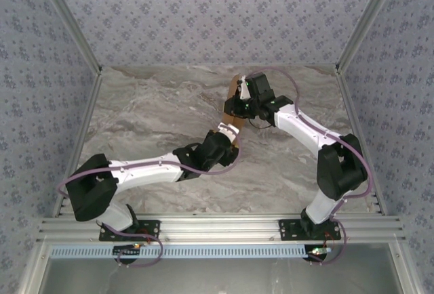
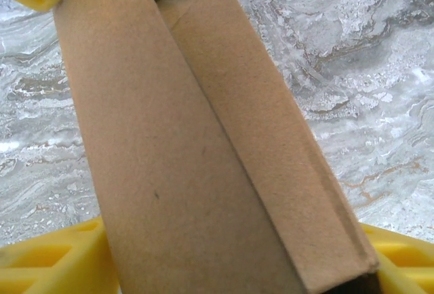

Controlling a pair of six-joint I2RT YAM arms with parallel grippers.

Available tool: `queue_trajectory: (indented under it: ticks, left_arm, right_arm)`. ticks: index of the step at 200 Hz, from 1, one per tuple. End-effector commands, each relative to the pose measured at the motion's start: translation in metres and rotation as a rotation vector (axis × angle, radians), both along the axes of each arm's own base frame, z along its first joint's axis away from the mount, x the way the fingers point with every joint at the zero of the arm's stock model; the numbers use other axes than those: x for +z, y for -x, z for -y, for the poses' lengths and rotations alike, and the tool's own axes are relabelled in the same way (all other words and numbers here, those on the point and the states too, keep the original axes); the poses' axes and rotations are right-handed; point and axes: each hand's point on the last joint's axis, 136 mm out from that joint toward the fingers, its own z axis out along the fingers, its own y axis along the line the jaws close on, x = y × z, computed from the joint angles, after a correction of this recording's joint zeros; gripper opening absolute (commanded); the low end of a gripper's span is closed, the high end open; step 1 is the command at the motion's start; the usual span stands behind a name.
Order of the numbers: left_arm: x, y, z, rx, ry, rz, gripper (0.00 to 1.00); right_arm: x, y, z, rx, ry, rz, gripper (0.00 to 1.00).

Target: Fold the paper box

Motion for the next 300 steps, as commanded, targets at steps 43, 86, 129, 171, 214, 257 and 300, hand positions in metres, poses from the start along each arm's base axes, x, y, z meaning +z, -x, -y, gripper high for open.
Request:
queue_trajectory:
  ticks: [43,86,129,171,214,257,300]
  left_arm:
    - [0.014,-0.003,-0.014,-0.017,0.076,0.01,0.56]
    - [0.013,-0.005,-0.028,-0.05,0.088,-0.003,0.47]
    - [0.017,-0.008,-0.039,-0.088,0.085,-0.001,0.41]
    - [0.026,-0.012,-0.048,-0.147,0.083,0.007,0.35]
    - [0.044,-0.016,-0.059,-0.278,0.118,0.03,0.31]
    - [0.045,-0.024,-0.067,-0.44,0.106,0.046,0.3]
    - [0.04,-0.033,-0.082,-0.605,0.104,0.042,0.32]
  right_arm:
    - [-0.004,0.003,0.022,-0.015,0.095,-0.018,0.27]
    - [0.017,0.005,0.033,-0.013,0.081,0.028,0.37]
    - [0.041,0.01,0.04,0.017,0.053,0.083,0.5]
    - [0.066,0.016,0.065,0.053,0.091,0.177,0.57]
    - [0.08,0.015,0.114,0.057,0.236,0.34,0.63]
    - [0.089,-0.002,0.141,0.101,0.229,0.499,0.64]
    - [0.093,-0.005,0.142,0.272,0.375,0.676,0.62]
